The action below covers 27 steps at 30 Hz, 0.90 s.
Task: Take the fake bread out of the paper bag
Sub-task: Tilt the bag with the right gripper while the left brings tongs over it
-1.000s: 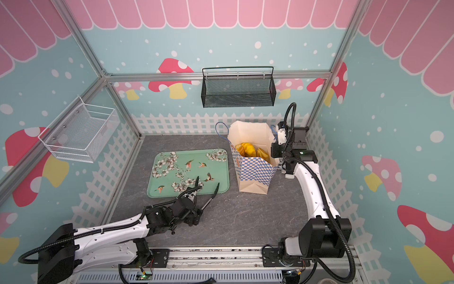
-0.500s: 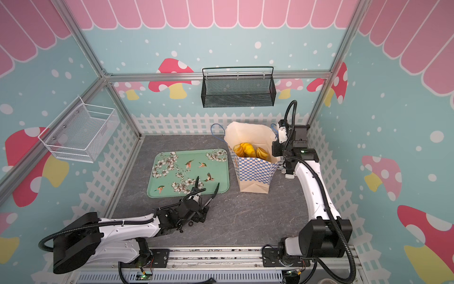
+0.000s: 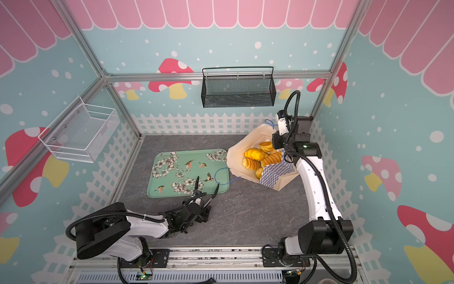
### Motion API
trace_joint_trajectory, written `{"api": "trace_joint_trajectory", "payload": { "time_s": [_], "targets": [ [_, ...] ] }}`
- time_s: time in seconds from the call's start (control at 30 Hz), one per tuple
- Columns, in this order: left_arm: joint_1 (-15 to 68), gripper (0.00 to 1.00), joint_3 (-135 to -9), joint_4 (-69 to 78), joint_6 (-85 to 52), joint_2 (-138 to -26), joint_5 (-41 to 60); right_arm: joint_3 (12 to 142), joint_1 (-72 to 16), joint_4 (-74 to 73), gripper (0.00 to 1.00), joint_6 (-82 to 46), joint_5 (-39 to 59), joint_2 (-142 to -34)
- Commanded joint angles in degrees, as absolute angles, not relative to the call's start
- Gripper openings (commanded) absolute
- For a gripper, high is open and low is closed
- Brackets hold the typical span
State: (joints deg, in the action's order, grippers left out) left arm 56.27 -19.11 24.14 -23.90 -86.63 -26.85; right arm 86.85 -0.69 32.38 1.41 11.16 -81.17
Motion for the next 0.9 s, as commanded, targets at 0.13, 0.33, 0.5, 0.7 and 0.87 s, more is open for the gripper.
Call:
{"api": "trace_joint_trajectory", "payload": {
  "time_s": [0.13, 0.33, 0.5, 0.7, 0.87],
  "targets": [
    [56.4, 0.52, -15.1, 31.7, -23.4, -85.0, -27.5, 82.6, -1.8, 28.1, 0.00, 2.7, 15.9, -76.6],
    [56.3, 0.16, -14.1, 24.0, -20.7, -75.9, -29.1, 80.7, -2.4, 28.0, 0.00, 2.6, 17.1, -74.9],
    [56.1, 0.10, -15.6, 12.5, -19.2, -64.7, -28.5, 78.6, -3.9, 27.1, 0.00, 3.9, 18.2, -73.4],
    [52.1, 0.07, -24.7, -10.6, -19.8, -46.5, -22.1, 74.4, -6.5, 25.1, 0.00, 4.8, 18.7, -70.1],
    [47.5, 0.07, -38.8, -28.7, -14.0, -40.1, -14.0, 70.1, -9.0, 22.9, 0.00, 5.8, 19.1, -67.2]
  ]
}}
